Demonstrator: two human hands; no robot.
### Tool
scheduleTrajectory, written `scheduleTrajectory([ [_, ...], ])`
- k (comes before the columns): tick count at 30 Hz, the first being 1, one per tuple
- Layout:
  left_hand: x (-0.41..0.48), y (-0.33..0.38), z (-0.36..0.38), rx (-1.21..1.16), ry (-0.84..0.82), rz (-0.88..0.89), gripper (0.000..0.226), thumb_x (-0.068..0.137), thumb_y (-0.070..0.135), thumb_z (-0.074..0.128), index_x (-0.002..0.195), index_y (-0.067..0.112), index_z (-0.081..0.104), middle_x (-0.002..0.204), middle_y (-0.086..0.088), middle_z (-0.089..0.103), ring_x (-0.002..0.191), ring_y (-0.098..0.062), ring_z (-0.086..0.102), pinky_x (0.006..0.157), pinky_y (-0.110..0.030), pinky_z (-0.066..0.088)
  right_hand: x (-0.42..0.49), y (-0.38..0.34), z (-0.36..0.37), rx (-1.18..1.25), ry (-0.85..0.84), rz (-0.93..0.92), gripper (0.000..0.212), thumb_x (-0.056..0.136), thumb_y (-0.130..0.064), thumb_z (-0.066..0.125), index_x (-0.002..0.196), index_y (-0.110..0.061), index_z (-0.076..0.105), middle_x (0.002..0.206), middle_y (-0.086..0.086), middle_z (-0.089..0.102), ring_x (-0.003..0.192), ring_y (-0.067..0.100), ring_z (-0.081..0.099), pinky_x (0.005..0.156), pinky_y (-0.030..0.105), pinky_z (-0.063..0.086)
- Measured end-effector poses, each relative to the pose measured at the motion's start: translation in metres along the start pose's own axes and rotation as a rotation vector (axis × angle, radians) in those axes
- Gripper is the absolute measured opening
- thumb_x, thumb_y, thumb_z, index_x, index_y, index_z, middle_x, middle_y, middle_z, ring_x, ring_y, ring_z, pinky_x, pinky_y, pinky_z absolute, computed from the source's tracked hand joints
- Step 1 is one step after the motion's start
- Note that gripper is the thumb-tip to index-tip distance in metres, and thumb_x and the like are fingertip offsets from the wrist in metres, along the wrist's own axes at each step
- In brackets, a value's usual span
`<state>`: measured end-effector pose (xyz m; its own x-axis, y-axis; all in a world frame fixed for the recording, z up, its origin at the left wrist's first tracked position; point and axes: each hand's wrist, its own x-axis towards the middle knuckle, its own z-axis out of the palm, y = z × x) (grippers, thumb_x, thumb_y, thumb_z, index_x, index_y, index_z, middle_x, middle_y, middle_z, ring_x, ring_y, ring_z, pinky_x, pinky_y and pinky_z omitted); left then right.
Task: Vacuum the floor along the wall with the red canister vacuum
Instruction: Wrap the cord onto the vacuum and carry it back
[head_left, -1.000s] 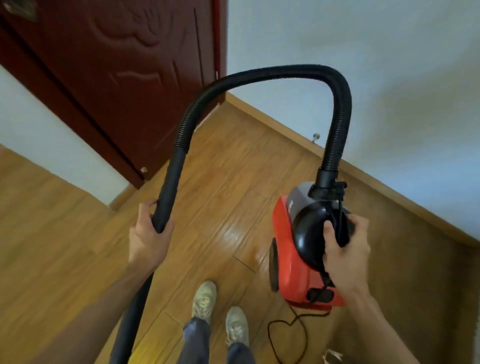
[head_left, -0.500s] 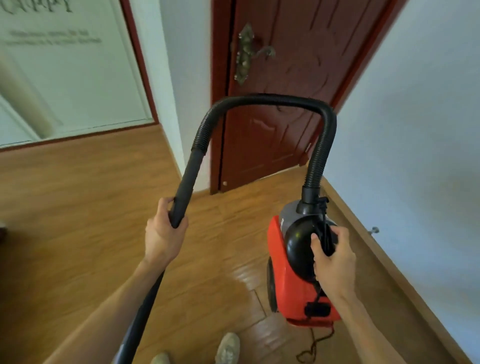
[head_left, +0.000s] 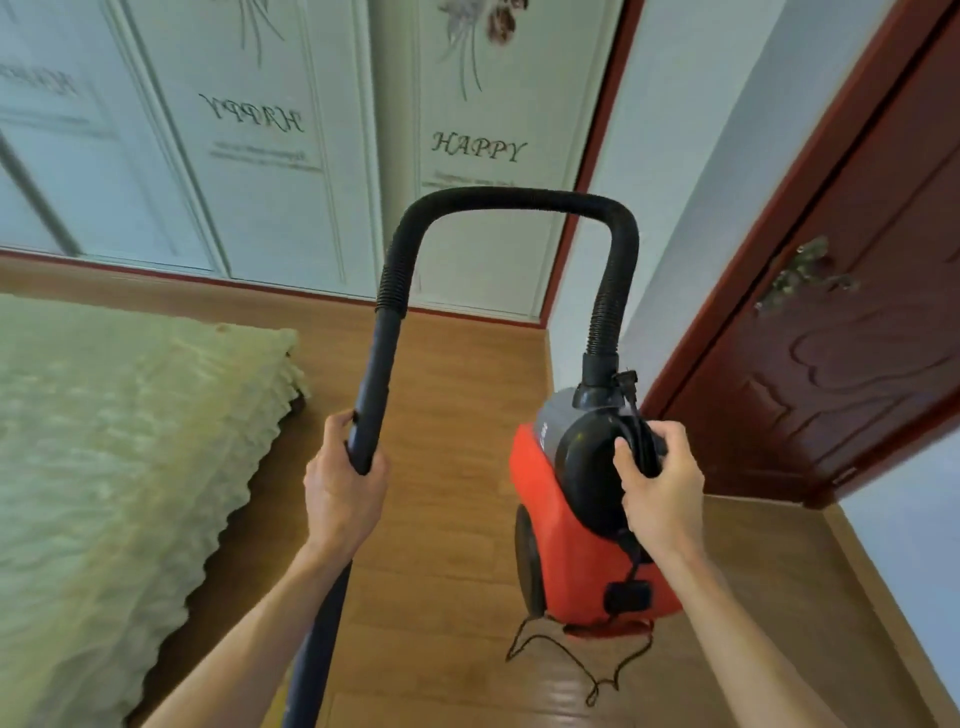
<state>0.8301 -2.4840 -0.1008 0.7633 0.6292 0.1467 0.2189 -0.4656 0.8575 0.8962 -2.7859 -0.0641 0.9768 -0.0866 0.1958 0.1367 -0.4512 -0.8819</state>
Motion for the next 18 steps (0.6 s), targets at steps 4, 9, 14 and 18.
scheduleTrajectory([
  [4,0.026,-0.006,-0.060,-0.079,0.133,-0.028,0.040,0.089,0.019,0.067,0.125,0.025,0.048,0.084,0.000,0.064,0.071,-0.018,0.063,0.062,-0.037,0.053,0.019,-0.053,0.064,0.120,-0.072,-0.093,0.018,0.095,-0.026,0.067,0.099,-0.036,0.052,0.079,-0.002,0.063,0.061,0.022,0.054,0.062,0.030,0.046],
  [9,0.073,0.002,-0.100,-0.121,0.261,-0.048,0.041,0.089,0.018,0.067,0.123,0.029,0.048,0.081,0.005,0.063,0.071,-0.020,0.065,0.059,-0.037,0.054,0.051,-0.116,0.132,0.178,-0.156,-0.164,0.021,0.094,-0.037,0.066,0.092,-0.050,0.050,0.082,-0.008,0.062,0.066,0.022,0.056,0.064,0.035,0.052],
  [14,0.135,0.017,-0.103,-0.106,0.365,-0.051,0.043,0.088,0.014,0.069,0.124,0.026,0.051,0.081,0.008,0.063,0.071,-0.016,0.065,0.059,-0.028,0.050,0.103,-0.162,0.187,0.147,-0.240,-0.239,0.016,0.098,-0.030,0.063,0.109,-0.024,0.053,0.088,0.000,0.066,0.077,0.025,0.065,0.053,0.013,0.048],
  [18,0.185,0.027,-0.096,-0.084,0.439,-0.056,0.043,0.086,0.010,0.070,0.124,0.022,0.054,0.078,0.011,0.062,0.068,-0.010,0.064,0.058,-0.024,0.047,0.155,-0.180,0.243,0.189,-0.303,-0.216,0.019,0.098,-0.033,0.062,0.108,-0.023,0.049,0.084,0.004,0.063,0.067,0.026,0.060,0.050,0.023,0.042],
])
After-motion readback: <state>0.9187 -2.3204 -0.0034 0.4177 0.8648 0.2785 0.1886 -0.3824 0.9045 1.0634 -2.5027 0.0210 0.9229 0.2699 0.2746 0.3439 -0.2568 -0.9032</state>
